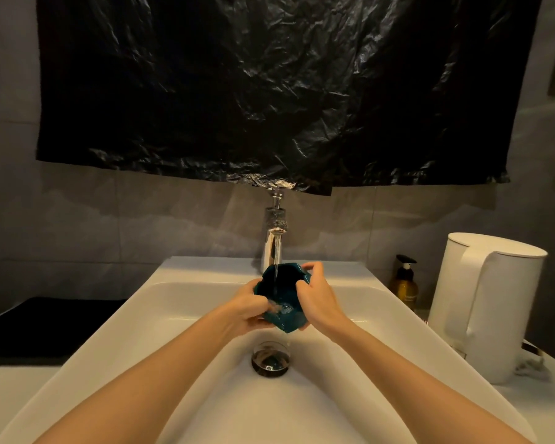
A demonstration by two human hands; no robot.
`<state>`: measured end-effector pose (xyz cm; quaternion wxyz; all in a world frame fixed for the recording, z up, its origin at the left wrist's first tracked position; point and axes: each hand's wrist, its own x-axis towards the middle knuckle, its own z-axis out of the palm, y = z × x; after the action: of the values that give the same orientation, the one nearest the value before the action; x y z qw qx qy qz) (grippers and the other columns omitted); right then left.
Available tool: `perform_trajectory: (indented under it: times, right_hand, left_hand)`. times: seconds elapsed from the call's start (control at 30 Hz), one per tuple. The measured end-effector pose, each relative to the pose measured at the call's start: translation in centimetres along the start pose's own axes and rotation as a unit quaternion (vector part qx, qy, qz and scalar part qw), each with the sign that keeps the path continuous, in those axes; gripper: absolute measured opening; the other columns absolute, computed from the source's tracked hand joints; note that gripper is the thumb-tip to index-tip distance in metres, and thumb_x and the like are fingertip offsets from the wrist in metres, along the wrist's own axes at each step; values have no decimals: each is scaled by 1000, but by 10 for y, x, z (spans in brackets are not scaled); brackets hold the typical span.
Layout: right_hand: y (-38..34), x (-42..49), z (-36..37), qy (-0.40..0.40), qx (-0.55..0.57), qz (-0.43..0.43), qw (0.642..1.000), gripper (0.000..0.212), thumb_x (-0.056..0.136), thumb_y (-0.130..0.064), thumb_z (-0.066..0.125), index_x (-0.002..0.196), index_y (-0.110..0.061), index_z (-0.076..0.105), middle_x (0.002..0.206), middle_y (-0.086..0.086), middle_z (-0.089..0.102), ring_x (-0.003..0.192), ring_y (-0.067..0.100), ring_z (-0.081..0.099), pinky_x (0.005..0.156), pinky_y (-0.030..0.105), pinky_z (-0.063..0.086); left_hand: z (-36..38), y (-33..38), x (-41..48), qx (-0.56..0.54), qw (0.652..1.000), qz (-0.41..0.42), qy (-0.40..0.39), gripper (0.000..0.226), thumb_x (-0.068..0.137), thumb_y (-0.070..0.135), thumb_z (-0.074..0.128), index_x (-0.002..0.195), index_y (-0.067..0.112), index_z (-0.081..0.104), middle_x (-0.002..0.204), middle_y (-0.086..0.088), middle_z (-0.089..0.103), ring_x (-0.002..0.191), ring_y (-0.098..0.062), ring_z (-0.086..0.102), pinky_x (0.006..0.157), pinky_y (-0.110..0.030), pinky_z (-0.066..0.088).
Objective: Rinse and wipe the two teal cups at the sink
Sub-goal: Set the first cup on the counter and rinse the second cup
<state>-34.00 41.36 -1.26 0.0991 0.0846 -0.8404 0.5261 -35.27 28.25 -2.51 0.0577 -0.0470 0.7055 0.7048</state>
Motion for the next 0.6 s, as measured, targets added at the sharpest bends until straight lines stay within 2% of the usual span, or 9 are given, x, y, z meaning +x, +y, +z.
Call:
perform_trajectory:
  times: [0.1, 0.17, 0.23, 0.3, 0.37, 0.43, 0.5, 0.57, 0.6]
  right_hand:
    - [1, -1, 1, -33, 11, -10, 999, 23, 100, -14, 34, 122, -22, 32, 121, 7, 49, 99, 18, 54, 61, 25, 56]
    - [1, -1, 4, -50, 12, -12, 999, 22, 100, -15, 35, 120, -24, 31, 117, 6, 49, 94, 16, 54, 60, 24, 55]
    - [1, 0, 8, -50, 16, -15, 999, 20, 100, -15, 35, 117, -25, 31, 113, 4, 48, 90, 15, 53, 56, 22, 54]
    - [1, 1, 10, -25, 26, -12, 999, 20, 100, -14, 35, 116, -24, 31, 114, 5, 47, 89, 14, 52, 56, 19, 51]
    - [3, 3, 9, 10, 28, 3, 1000, 19, 100, -13, 34, 115, -23, 31, 117, 7, 48, 96, 17, 52, 61, 22, 52]
    - [5, 5, 5, 33, 32, 22, 999, 18, 100, -13, 32, 115, -23, 31, 120, 11, 49, 101, 23, 52, 73, 34, 57]
    - [3, 6, 0, 30, 58, 50, 997, 18, 99, -12, 31, 114, -23, 31, 122, 12, 49, 105, 27, 53, 78, 38, 56]
    - [5, 7, -2, 6, 67, 50, 996, 19, 100, -13, 32, 115, -24, 32, 123, 11, 50, 107, 26, 54, 88, 39, 54]
    - [5, 6, -1, -10, 62, 33, 997, 19, 101, -15, 33, 116, -25, 34, 122, 9, 51, 106, 24, 55, 90, 41, 54]
  left_hand:
    - [1, 0, 3, 16, 997, -1, 81, 30, 88, 8, 64, 115, 12, 53, 112, -13, 62, 100, -31, 62, 75, -42, 57]
    - [0, 0, 4, 25, 992, -3, 123, 20, 92, 18, 59, 111, 10, 55, 112, -14, 63, 101, -32, 62, 78, -44, 57]
    - [-2, 2, 1, 34, 989, 7, 144, 12, 96, 17, 52, 107, 11, 55, 114, -15, 63, 102, -33, 61, 78, -44, 56]
    - [-2, 5, -4, 51, 991, 12, 122, 15, 98, 10, 45, 109, 11, 55, 115, -15, 62, 102, -33, 61, 74, -43, 56]
    - [0, 8, -11, 32, 997, 2, 69, 23, 97, 2, 40, 111, 11, 55, 117, -16, 61, 103, -31, 60, 77, -44, 56]
    - [-1, 11, -19, -44, 999, -26, 11, 26, 91, -7, 41, 106, 11, 53, 119, -17, 56, 108, -33, 55, 87, -47, 53]
    - [-4, 13, -27, -153, 984, -70, -58, 26, 87, -8, 47, 105, 11, 49, 120, -19, 50, 114, -36, 51, 91, -52, 50]
    - [-4, 13, -30, -184, 977, -72, -83, 25, 89, -2, 51, 107, 15, 49, 116, -19, 51, 111, -37, 53, 85, -53, 53]
    - [-4, 12, -29, -154, 985, -52, -58, 23, 91, 1, 50, 107, 18, 51, 110, -16, 53, 104, -34, 56, 76, -49, 57]
